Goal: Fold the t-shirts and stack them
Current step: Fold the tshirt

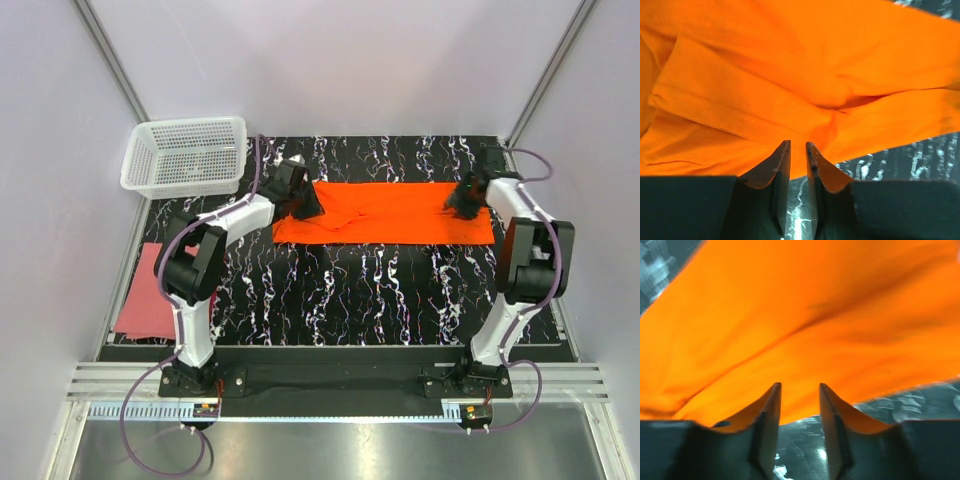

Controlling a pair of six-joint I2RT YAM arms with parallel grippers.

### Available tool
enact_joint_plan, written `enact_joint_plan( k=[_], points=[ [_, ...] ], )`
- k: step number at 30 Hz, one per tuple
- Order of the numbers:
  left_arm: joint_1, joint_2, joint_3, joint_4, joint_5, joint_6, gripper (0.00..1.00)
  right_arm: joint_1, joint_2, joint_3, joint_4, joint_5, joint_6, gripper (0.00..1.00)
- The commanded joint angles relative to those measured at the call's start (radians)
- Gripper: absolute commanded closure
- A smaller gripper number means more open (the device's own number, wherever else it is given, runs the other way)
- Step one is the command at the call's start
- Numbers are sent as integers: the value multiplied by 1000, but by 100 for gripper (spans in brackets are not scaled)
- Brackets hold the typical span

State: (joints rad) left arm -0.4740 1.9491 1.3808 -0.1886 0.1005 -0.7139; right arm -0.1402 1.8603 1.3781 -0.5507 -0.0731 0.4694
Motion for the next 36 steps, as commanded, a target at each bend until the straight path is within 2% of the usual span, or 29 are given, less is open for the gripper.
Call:
enact_joint_plan(
  k=[1, 4, 6, 14, 18, 21, 25, 29, 32, 36],
  points=[
    [8, 25, 27, 51, -28, -27, 78, 99, 37, 73, 14, -27, -25, 65],
    [8, 69, 46, 61, -1, -38, 79, 175, 94, 107, 40, -40, -26, 88],
    [8, 105, 49, 64, 2, -47, 79, 197, 120, 120, 43, -28, -35, 92],
    [46, 192, 80, 67, 14, -70, 79, 243, 217, 110, 41, 30, -49, 98],
    [71, 224, 86, 90, 50, -81, 80, 278, 205, 15, 38, 26, -5, 100],
    [84, 247, 116, 92, 64, -59, 80, 312, 136, -84, 57, 62, 38, 100],
    [112, 307, 225, 83, 117, -15, 80, 350, 54, -191, 121, -65, 162, 98],
    [129, 378, 351, 15, 189, 54, 80, 494, 22, -231, 162, -105, 253, 99],
    [135, 344, 371, -29, 183, 109, 79, 554, -12, -269, 218, -103, 324, 100],
    [135, 193, 327, -75, 104, 166, 78, 564, -64, -265, 210, -87, 307, 99]
  ],
)
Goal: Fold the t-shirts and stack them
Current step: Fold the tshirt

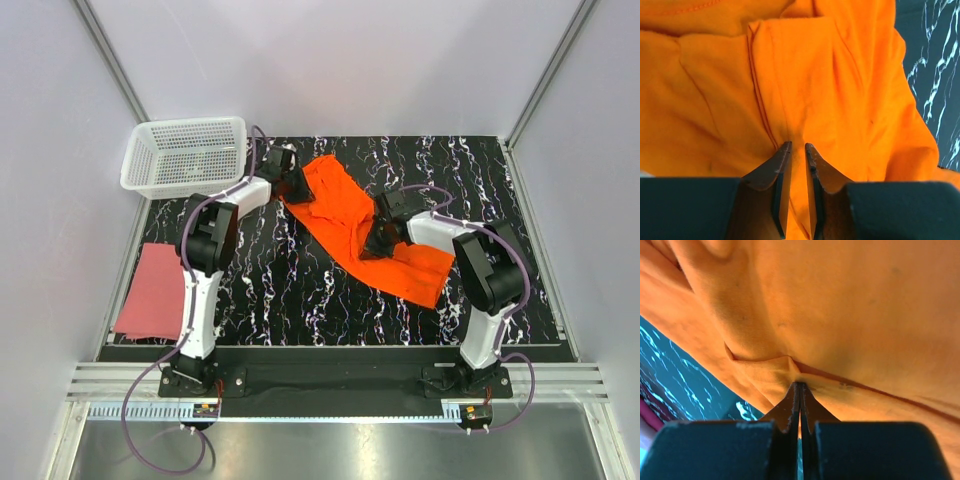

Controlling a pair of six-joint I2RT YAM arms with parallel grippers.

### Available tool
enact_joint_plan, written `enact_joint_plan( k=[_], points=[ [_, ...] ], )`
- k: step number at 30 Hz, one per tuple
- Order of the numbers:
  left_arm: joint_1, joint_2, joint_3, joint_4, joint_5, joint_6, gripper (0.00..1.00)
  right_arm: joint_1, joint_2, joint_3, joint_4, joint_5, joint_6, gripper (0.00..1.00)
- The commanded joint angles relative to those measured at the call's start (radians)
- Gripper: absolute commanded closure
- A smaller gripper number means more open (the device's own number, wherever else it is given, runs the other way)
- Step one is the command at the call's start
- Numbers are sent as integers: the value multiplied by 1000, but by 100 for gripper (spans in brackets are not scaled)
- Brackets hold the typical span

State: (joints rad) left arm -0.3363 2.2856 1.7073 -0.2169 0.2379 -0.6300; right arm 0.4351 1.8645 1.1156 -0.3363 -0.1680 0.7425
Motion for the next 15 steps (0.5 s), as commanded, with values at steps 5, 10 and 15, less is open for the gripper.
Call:
enact_joint_plan(
  k=[5, 10, 15],
  points=[
    [-29, -216, -51, -39, -48, 58, 78, -13, -133, 58, -91, 80, -109, 95],
    [-92, -124, 18, -39, -75, 4, 82, -12, -148, 127, -236, 200, -262, 96],
    [-102, -6, 72, -38, -126, -111, 87, -13, -185, 81, -257, 271, -292, 100]
  ],
)
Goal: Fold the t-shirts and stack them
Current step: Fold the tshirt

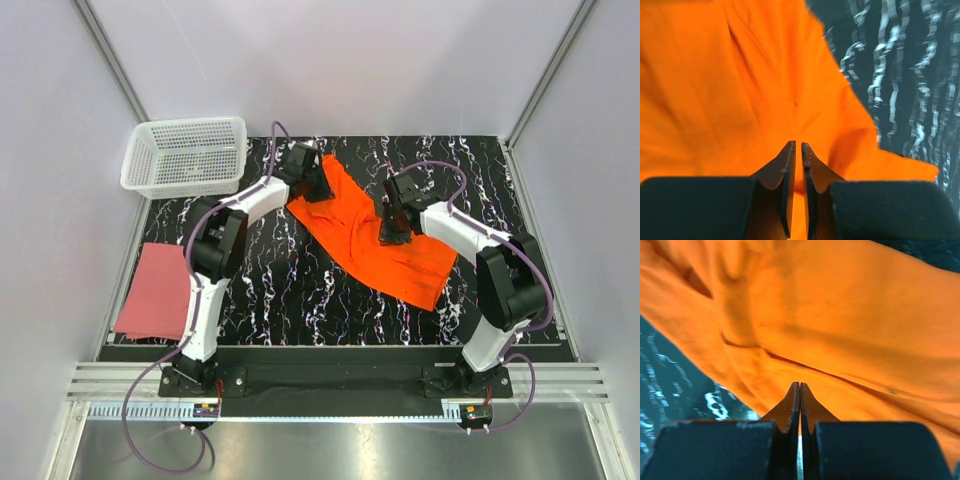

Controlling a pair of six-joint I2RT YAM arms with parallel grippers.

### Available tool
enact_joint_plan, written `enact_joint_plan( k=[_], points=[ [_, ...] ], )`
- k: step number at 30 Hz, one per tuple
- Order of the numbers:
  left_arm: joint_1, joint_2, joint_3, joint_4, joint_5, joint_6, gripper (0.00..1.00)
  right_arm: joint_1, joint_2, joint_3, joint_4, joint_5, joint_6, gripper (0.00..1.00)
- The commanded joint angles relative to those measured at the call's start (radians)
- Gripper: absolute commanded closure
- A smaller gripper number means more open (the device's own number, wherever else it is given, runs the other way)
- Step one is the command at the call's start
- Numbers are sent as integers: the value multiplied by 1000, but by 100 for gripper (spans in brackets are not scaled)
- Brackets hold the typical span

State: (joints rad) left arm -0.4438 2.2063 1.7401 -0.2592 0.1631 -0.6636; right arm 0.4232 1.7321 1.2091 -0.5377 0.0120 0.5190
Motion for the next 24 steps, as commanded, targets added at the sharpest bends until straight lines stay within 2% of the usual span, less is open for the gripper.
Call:
enact_joint_plan(
  k=[1, 6, 8, 12, 15, 21, 24],
  points=[
    [10, 90, 47, 3, -53, -94, 87, -3, -52, -20, -57, 92, -68, 100],
    [36, 202, 119, -14, 7, -221, 89, 0, -26, -81, -48, 92, -44, 100],
    [50, 237, 139, -12, 24, -257, 90, 0, -8, -108, -48, 77, 16, 100],
    [66, 294, 237, -6, 79, -277, 90, 48, -22, -235, 54, 8, 143, 100],
    [80, 361, 330, -5, 134, -291, 90, 129, -45, -313, 152, -10, 271, 100],
    [93, 435, 470, 12, 196, -277, 91, 321, -22, -358, 381, -82, 527, 100],
    [93, 397, 460, 8, 196, -228, 91, 367, -26, -315, 397, -80, 524, 100]
  ],
)
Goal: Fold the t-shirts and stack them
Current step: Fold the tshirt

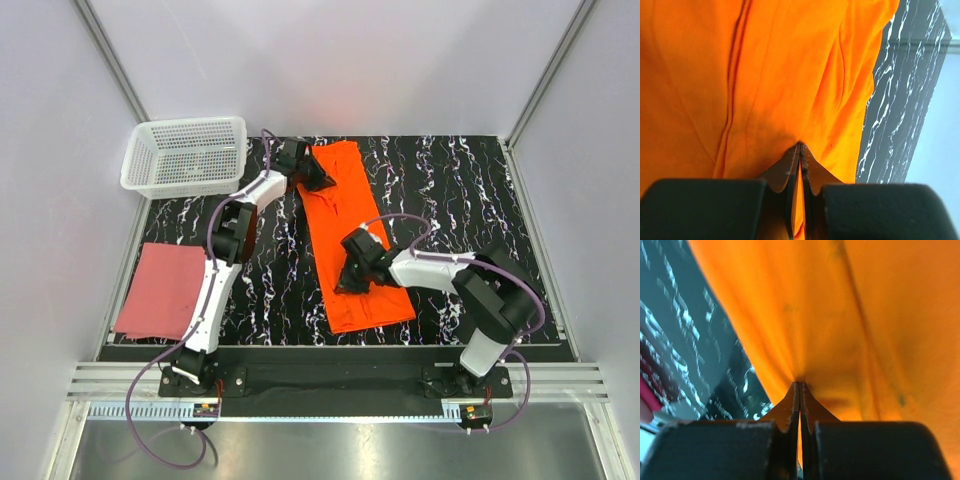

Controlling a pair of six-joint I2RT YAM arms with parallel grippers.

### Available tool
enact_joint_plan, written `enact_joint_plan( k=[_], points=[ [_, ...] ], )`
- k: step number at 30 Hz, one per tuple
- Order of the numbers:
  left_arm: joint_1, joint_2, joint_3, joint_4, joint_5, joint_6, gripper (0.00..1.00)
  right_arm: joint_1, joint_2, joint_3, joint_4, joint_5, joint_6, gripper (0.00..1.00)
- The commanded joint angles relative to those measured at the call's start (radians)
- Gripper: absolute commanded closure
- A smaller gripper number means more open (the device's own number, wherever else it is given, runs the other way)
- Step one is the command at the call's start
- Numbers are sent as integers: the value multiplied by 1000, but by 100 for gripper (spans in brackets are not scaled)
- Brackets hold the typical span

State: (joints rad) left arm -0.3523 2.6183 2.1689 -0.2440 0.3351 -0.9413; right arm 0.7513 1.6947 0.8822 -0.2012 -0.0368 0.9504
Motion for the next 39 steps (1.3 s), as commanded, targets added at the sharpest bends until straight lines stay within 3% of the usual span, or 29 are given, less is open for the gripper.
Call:
enact_joint_plan(
  k=[1, 6, 12, 19, 23, 29, 35, 39],
  points=[
    [3, -36, 13, -8, 24, 80, 91, 39, -4, 20, 56, -29, 85, 100],
    [-5, -231, -141, -8, -16, 171, 86, 37, -67, 83, -55, 24, -72, 98],
    [-33, -412, -267, 3, -47, 243, 80, 11, -116, 156, -205, 74, -277, 90],
    [-34, -491, -382, 12, -122, 271, 81, -168, -153, 130, -236, 3, -371, 89],
    [-22, -445, -399, 15, -107, 260, 87, -260, -161, 120, -237, -37, -421, 92],
    [-16, -307, -354, 46, -82, 213, 90, -263, -110, 94, -233, -52, -414, 97],
    [-16, -192, -330, 72, -24, 139, 90, -245, -136, -63, -110, -54, -230, 100],
    [-22, -152, -310, 95, 8, 111, 91, -144, -141, -130, -31, -34, -112, 100]
  ],
)
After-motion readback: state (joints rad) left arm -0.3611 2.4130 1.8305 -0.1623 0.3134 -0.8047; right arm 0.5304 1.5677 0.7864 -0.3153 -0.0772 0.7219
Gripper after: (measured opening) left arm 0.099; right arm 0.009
